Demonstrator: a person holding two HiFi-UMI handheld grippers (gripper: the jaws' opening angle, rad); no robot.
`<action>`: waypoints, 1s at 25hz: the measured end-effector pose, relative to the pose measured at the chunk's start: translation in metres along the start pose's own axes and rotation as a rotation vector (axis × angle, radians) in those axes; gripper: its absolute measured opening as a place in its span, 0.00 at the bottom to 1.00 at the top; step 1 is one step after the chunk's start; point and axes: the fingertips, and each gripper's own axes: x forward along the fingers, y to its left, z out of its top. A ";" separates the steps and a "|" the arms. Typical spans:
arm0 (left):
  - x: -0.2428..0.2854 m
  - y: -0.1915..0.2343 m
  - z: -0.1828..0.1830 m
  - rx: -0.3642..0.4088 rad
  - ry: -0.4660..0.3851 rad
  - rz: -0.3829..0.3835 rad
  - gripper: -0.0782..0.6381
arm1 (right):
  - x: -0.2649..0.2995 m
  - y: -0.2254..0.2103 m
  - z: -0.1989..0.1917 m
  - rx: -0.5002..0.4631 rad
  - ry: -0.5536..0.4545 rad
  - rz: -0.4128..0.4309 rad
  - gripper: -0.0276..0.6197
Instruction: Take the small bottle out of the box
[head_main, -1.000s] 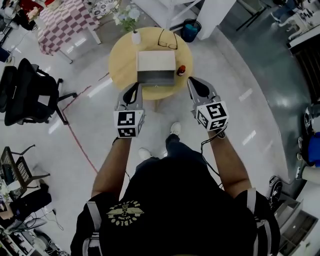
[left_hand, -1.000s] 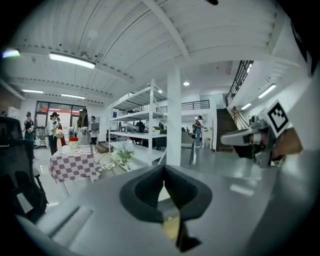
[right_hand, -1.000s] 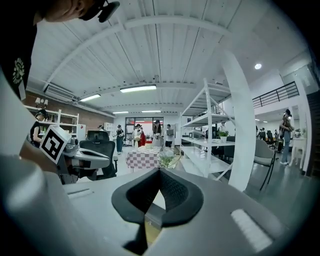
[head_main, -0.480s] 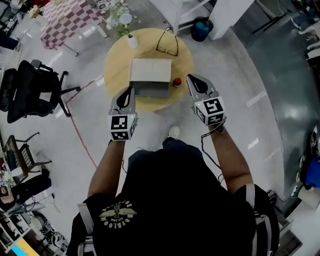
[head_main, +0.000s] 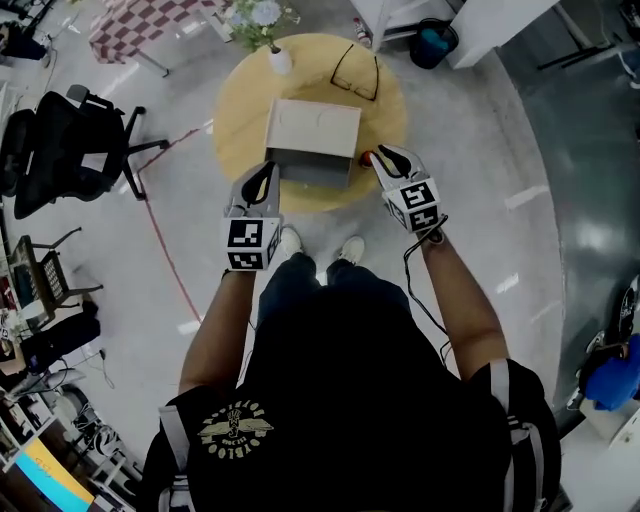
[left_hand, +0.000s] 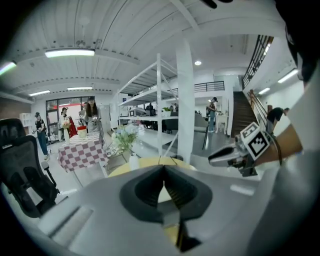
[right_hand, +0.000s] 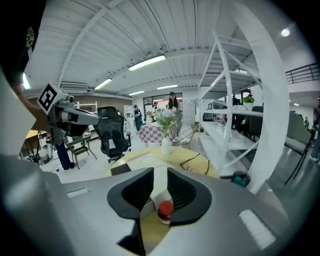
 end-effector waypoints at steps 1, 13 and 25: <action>0.001 0.006 -0.005 -0.009 0.009 -0.004 0.11 | 0.010 0.004 -0.010 0.015 0.024 0.004 0.19; 0.009 0.043 -0.024 0.017 0.048 -0.116 0.11 | 0.071 -0.001 -0.110 0.083 0.309 -0.143 0.33; 0.002 0.098 -0.032 0.067 0.044 -0.218 0.11 | 0.066 0.006 -0.097 0.163 0.352 -0.301 0.28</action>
